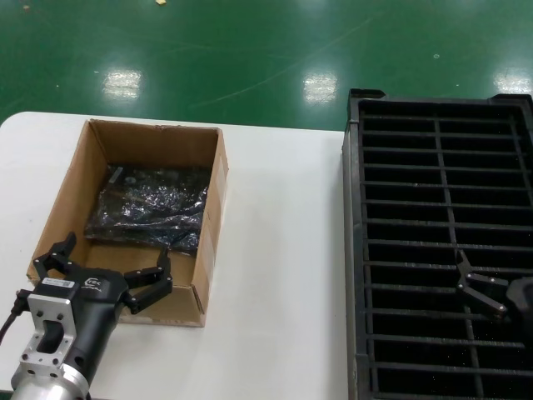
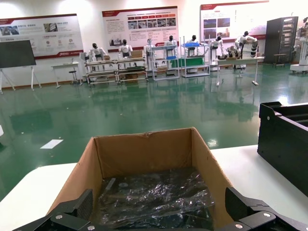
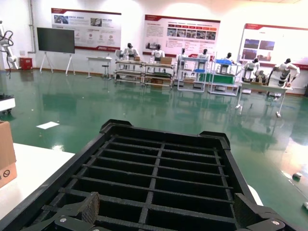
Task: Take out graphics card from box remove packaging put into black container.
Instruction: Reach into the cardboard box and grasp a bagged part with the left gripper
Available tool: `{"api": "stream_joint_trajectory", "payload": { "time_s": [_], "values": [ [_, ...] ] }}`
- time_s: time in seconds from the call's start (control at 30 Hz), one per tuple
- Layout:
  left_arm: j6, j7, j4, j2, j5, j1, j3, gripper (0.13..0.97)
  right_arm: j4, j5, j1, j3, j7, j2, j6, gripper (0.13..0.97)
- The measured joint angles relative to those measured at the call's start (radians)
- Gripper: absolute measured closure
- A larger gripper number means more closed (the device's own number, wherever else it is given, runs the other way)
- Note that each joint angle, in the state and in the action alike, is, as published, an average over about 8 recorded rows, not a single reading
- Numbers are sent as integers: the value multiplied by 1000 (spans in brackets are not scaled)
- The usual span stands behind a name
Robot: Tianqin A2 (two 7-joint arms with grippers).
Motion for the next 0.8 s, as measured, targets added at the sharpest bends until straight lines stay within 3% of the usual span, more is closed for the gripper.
{"api": "stream_joint_trajectory", "payload": {
  "time_s": [0.3, 0.47, 0.6, 0.8],
  "values": [
    [0, 0, 0, 0, 0, 0, 0, 132, 0, 0, 0, 0, 0, 0, 0, 129],
    [21, 20, 15, -13, 16, -33, 4, 132, 0, 0, 0, 0, 0, 0, 0, 129],
    [68, 52, 49, -58, 49, -103, 28, 132, 0, 0, 0, 0, 0, 0, 0, 129],
    [199, 165, 159, -166, 111, -266, 90, 132, 0, 0, 0, 0, 0, 0, 0, 129]
  ]
}}
